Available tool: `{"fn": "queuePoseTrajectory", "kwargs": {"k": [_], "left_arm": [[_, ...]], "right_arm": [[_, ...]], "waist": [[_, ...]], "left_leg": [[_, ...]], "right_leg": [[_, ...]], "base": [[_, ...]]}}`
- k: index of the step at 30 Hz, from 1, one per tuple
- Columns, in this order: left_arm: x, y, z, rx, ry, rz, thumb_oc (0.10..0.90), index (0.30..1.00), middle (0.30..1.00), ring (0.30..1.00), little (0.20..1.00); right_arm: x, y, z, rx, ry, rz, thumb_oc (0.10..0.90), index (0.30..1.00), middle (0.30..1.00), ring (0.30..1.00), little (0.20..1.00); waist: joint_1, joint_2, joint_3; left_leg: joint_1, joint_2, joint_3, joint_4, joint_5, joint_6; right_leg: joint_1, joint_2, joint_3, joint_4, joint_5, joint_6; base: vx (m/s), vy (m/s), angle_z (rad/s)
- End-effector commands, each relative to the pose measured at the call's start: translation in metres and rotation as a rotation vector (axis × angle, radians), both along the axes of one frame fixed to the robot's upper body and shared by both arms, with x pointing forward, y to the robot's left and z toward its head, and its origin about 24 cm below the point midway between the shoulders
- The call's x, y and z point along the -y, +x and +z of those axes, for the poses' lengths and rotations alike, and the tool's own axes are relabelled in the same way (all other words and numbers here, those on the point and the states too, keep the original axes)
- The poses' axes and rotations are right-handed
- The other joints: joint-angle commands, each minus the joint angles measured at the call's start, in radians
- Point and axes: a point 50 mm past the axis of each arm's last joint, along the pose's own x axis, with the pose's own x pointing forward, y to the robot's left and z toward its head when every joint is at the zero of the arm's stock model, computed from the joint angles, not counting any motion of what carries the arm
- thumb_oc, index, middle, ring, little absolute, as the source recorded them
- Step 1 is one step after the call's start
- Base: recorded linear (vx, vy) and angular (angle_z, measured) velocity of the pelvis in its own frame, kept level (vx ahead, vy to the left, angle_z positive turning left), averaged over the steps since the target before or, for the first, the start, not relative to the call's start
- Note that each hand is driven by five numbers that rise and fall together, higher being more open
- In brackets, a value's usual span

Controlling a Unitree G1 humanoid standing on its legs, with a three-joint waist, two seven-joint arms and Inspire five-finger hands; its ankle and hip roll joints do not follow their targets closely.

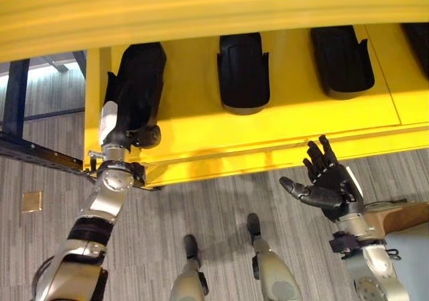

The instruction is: Move parts from the plastic box to the shelf.

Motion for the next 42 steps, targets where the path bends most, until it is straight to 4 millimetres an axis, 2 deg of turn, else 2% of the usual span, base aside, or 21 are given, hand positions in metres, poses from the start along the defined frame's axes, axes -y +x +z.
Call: {"fn": "queuePoseTrajectory", "kwargs": {"k": [1, 13, 21, 29, 32, 42], "left_arm": [[0.009, 0.006, -0.02, -0.087, -0.118, -0.02, 0.9, 1.0, 1.0, 1.0, 1.0], [0.03, 0.007, -0.032, -0.092, -0.268, -0.068, 0.9, 1.0, 1.0, 1.0, 1.0], [0.03, 0.007, -0.023, -0.063, -0.189, -0.074, 0.9, 1.0, 1.0, 1.0, 1.0], [0.016, 0.004, -0.006, -0.039, -0.075, -0.077, 0.9, 1.0, 1.0, 1.0, 1.0], [0.001, -0.002, -0.001, -0.066, 0.023, -0.075, 0.9, 1.0, 1.0, 1.0, 1.0], [-0.02, -0.015, -0.01, -0.086, -0.021, -0.014, 0.9, 1.0, 1.0, 1.0, 1.0]], "right_arm": [[-0.001, 0.003, 0.045, 0.238, 0.012, 0.006, 0.9, 1.0, 1.0, 1.0, 1.0], [-0.001, 0.004, 0.045, 0.231, 0.008, -0.002, 0.9, 1.0, 1.0, 1.0, 1.0], [0.001, 0.004, 0.046, 0.235, -0.006, -0.003, 0.9, 1.0, 1.0, 1.0, 1.0], [0.002, 0.003, 0.045, 0.228, -0.005, 0.003, 0.9, 1.0, 1.0, 1.0, 1.0], [0.003, 0.002, 0.043, 0.217, -0.006, 0.011, 0.9, 1.0, 1.0, 1.0, 1.0], [0.005, 0.001, 0.043, 0.223, -0.003, 0.013, 0.9, 1.0, 1.0, 1.0, 1.0]], "waist": [[-0.024, -0.06, -0.036], [-0.028, -0.061, -0.037], [-0.027, -0.061, -0.038], [-0.022, -0.053, -0.041], [-0.019, -0.047, -0.042], [-0.012, -0.044, -0.04]], "left_leg": [[-0.08, 0.035, -0.021, 0.158, -0.056, 0.009], [-0.087, 0.035, -0.025, 0.168, -0.061, 0.011], [-0.087, 0.035, -0.026, 0.168, -0.061, 0.01], [-0.088, 0.036, -0.029, 0.17, -0.062, 0.01], [-0.092, 0.034, -0.03, 0.17, -0.062, 0.009], [-0.1, 0.034, -0.032, 0.177, -0.063, 0.01]], "right_leg": [[0.031, -0.05, -0.003, 0.088, -0.138, 0.01], [0.022, -0.049, 0.002, 0.098, -0.14, 0.005], [0.02, -0.048, 0.003, 0.1, -0.141, 0.005], [0.022, -0.048, 0.001, 0.101, -0.142, 0.005], [0.018, -0.049, 0.002, 0.102, -0.142, 0.005], [0.014, -0.049, 0.0, 0.106, -0.143, 0.003]], "base": [[0.0, 0.0, 0.0], [0.0, 0.0, 0.0], [0.0, 0.0, 0.0], [0.0, 0.0, 0.0], [0.0, 0.0, 0.0], [0.0, -0.001, -0.01]]}}
